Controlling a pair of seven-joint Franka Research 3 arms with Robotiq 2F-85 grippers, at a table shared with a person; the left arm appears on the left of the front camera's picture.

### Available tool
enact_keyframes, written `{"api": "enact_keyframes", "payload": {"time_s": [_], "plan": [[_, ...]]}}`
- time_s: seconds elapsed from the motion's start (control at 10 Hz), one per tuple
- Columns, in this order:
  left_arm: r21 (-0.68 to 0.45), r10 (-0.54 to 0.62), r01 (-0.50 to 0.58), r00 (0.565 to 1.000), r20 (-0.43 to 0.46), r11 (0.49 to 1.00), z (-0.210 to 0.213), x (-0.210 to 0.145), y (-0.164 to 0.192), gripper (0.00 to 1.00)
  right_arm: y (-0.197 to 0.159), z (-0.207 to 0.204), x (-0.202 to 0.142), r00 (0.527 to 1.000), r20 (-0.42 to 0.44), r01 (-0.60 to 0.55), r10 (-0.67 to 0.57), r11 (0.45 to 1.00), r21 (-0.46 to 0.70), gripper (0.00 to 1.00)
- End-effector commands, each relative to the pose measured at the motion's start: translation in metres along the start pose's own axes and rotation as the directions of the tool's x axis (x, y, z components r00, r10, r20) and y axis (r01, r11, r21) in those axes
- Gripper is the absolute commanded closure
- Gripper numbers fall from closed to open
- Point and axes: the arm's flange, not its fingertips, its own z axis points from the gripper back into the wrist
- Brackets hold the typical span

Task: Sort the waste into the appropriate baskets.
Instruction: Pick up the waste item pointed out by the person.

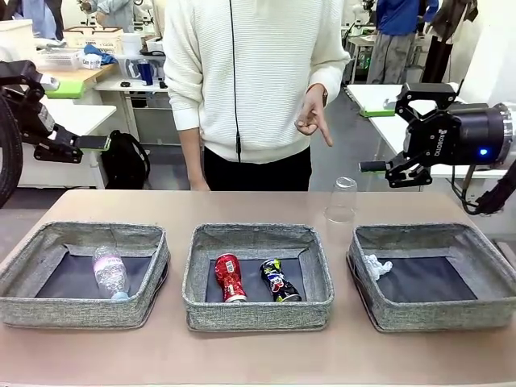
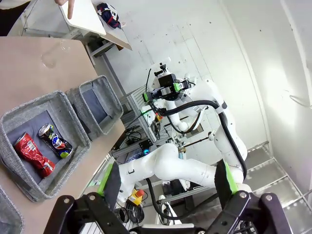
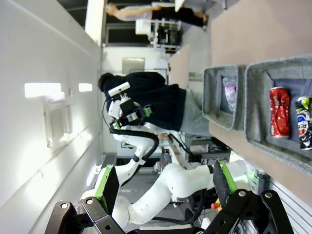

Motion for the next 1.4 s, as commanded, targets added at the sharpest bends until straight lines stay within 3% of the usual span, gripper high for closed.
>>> {"api": "enact_keyframes", "payload": {"time_s": [0.0,0.1,0.2,0.3,0.4,0.5,0.6,0.7,0.8,0.9,1.0,1.1,1.2,1.3], "plan": [[-0.018,-0.019,0.019,1.000,0.008,1.000,-0.002,-0.001,0.001,0.00,0.003,0.000,0.001,1.000,-0.005,0.009,-0.009,1.000,0.002,0.00],[-0.018,-0.019,0.019,1.000,0.008,1.000,-0.002,-0.001,0.001,0.00,0.000,0.000,0.000,1.000,0.000,0.000,0.000,1.000,0.000,0.00],[-0.018,-0.019,0.019,1.000,0.008,1.000,-0.002,-0.001,0.001,0.00,0.001,0.008,0.016,0.984,0.047,-0.170,0.174,0.983,-0.072,0.00],[-0.018,-0.019,0.019,1.000,0.008,1.000,-0.002,-0.001,0.001,0.00,0.005,0.014,0.024,0.906,-0.087,-0.415,0.415,0.910,0.019,0.00],[-0.018,-0.019,0.019,1.000,0.008,1.000,-0.002,-0.001,0.001,0.00,0.008,0.019,0.022,0.670,-0.273,-0.684,0.691,0.717,0.137,0.00],[-0.018,-0.019,0.019,1.000,0.008,1.000,-0.002,-0.001,0.001,0.00,0.008,0.034,0.018,0.409,-0.330,-0.863,0.851,0.478,0.161,0.00],[-0.018,-0.019,0.019,1.000,0.008,1.000,-0.002,-0.001,0.001,0.00,0.012,0.060,0.002,0.104,-0.388,-0.914,0.916,0.241,0.325,0.00],[-0.018,-0.019,0.019,1.000,0.008,1.000,-0.002,-0.001,0.001,0.00,0.014,0.085,-0.015,-0.145,-0.448,-0.857,0.882,0.115,0.502,0.00],[-0.018,-0.019,0.019,1.000,0.008,1.000,-0.002,-0.001,0.001,0.00,0.012,0.110,-0.036,-0.436,-0.439,-0.718,0.785,-0.009,0.696,0.00],[-0.018,-0.019,0.019,1.000,0.008,1.000,-0.002,-0.001,0.001,0.00,0.013,0.125,-0.055,-0.495,-0.491,-0.748,0.717,-0.064,0.661,0.00],[-0.018,-0.019,0.019,1.000,0.008,1.000,-0.002,-0.001,0.001,0.00,0.016,0.125,-0.073,-0.300,-0.691,-0.913,0.658,0.011,0.408,0.00],[-0.018,-0.019,0.019,1.000,0.008,1.000,-0.002,-0.001,0.001,0.00,0.027,0.117,-0.081,0.119,-0.718,-0.993,0.686,0.103,-0.066,0.00],[-0.018,-0.019,0.019,1.000,0.008,1.000,-0.002,-0.001,0.001,0.00,0.036,0.106,-0.075,0.536,-0.482,-0.774,0.694,0.175,-0.609,0.00],[-0.018,-0.019,0.019,1.000,0.008,1.000,-0.002,-0.001,0.001,0.00,0.025,0.130,-0.072,0.227,-0.755,-0.875,0.615,0.469,0.119,0.00]]}}
